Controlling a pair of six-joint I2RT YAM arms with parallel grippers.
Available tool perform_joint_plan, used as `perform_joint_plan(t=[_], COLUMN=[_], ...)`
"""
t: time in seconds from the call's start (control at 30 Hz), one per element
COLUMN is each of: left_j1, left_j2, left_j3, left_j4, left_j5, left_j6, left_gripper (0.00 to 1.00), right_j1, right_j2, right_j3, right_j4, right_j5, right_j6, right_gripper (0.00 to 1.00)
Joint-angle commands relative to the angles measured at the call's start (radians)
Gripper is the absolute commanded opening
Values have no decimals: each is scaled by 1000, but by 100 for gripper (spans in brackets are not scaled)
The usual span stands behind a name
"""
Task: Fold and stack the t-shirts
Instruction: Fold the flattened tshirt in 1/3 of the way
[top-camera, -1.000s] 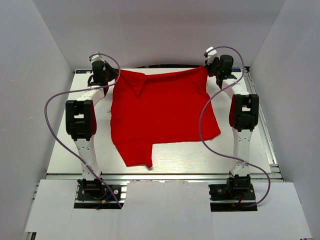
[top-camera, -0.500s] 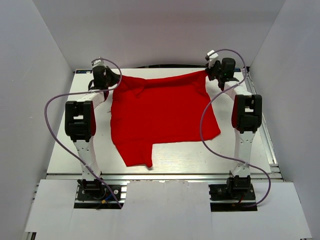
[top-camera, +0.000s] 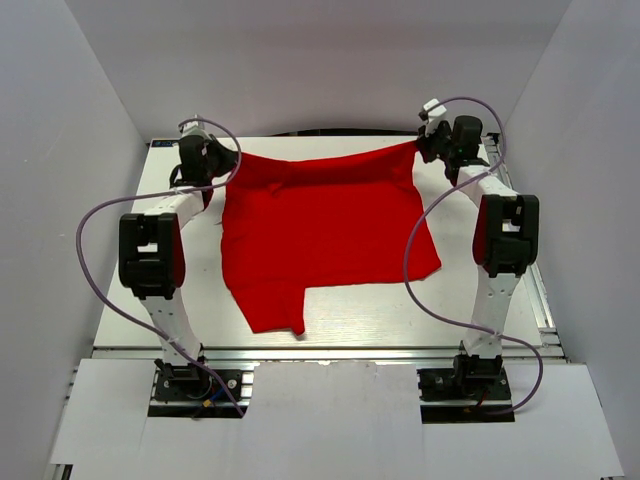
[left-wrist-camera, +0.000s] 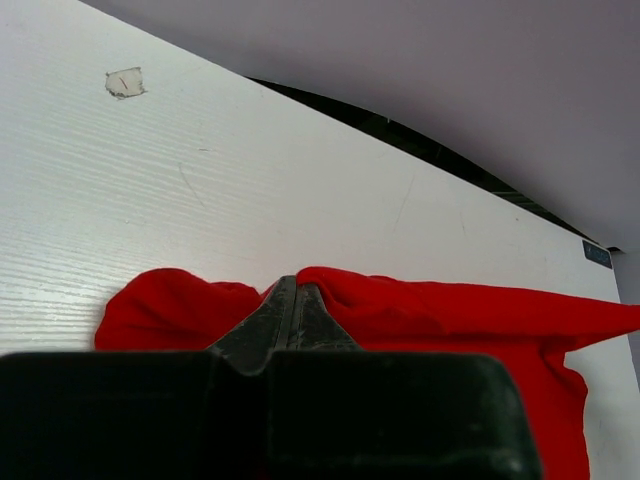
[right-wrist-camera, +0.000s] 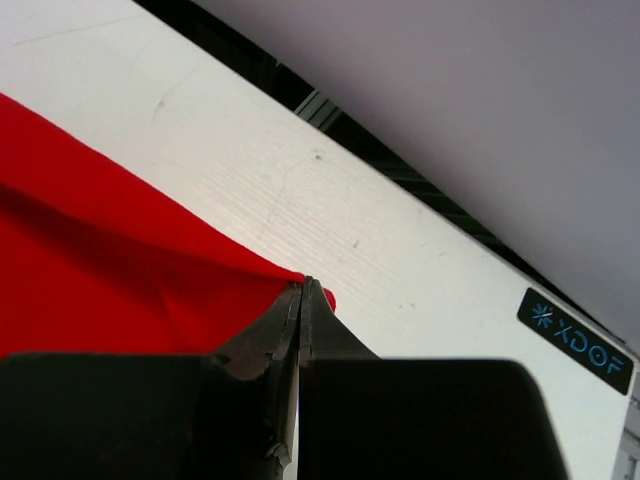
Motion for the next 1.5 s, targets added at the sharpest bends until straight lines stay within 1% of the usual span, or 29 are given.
perform_joint_plan(t=[0.0, 0.17, 0.33, 0.7, 1.23, 1.37, 1.47], left_j1=[7, 7, 7, 7, 7, 7, 7], left_j2=[-85, -137, -160, -213, -215, -232, -249], left_j3=[-40, -103, -143, -230, -250, -271, -284], left_j4=[19, 21, 19, 13, -56, -56, -60], left_j5=[23, 31, 48, 59, 75, 60, 57], left_j6=[17, 17, 23, 25, 42, 45, 49], left_gripper=[0, 0, 0, 0, 0, 0, 0], right_j1=[-11, -15, -15, -15, -15, -15, -15], right_j2=[-63, -111, -121, -51, 40, 15, -32], right_j3=[-27, -95, -120, -63, 43, 20, -56], right_j4=[10, 7, -6, -95, -187, -170, -127], right_j5=[-31, -42, -29, 11, 44, 24, -17], right_j6=[11, 8, 6, -18, -11, -9, -21], right_gripper=[0, 0, 0, 0, 0, 0, 0])
